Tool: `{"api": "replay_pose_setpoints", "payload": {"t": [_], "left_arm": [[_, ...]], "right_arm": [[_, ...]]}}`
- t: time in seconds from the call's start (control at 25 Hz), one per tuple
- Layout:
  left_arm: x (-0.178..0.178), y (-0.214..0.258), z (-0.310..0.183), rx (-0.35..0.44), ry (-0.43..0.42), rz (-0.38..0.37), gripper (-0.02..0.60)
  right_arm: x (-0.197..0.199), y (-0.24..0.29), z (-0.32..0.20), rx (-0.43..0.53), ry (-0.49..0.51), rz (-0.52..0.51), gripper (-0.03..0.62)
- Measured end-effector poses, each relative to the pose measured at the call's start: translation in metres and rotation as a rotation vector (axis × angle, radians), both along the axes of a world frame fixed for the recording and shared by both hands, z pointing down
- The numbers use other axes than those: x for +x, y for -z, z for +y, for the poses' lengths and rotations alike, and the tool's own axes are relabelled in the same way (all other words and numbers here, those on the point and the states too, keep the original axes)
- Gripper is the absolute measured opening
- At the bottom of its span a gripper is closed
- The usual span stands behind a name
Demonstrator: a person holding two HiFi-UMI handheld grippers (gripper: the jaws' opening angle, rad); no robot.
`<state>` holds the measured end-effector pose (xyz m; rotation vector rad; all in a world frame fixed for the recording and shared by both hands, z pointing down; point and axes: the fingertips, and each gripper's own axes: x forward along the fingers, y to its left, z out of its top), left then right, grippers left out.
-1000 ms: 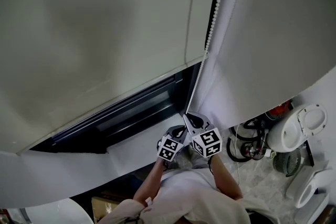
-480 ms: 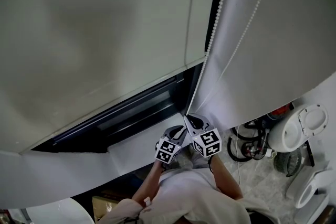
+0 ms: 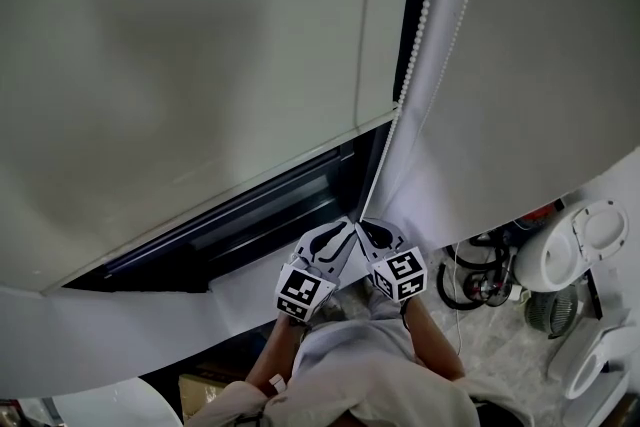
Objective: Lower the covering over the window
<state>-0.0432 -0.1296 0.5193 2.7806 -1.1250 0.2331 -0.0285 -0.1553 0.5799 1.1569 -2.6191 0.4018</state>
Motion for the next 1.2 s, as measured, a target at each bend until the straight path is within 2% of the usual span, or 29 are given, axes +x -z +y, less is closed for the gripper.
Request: {"api": "replay_pose_setpoints", "payload": {"t": [0.36, 0.56, 0.68, 0.8, 0.96, 1.2], "left_arm": [[0.014, 0.117, -0.021, 0.157, -0.052, 0.065, 0.094], [0.023, 0.157, -0.034, 0.237, -0.057, 0.072, 0.094], [0.027, 0.166, -0.041, 0.261, -0.049, 0.069, 0.08], [0.03, 0.165, -0.043, 0.261, -0.04, 0.068, 0.021], [0.03, 0.168, -0.043, 0.305, -0.03, 0.084, 0.014], [0.034, 0.137, -0.047, 0.226, -0.008, 0.057, 0.014]], "right_arm": [[0.0, 0.001, 0.0, -0.004, -0.004, -0.012, -0.003], [-0.003, 0.0, 0.001, -0.002, -0.004, -0.019, -0.003], [-0.003, -0.001, 0.001, -0.003, -0.006, -0.019, -0.003], [-0.003, -0.001, 0.001, -0.002, -0.008, -0.018, -0.003], [-0.003, -0.001, 0.0, -0.001, -0.01, -0.012, -0.004], [-0.004, -0.026, 0.004, -0.071, 0.009, 0.036, -0.005]]}}
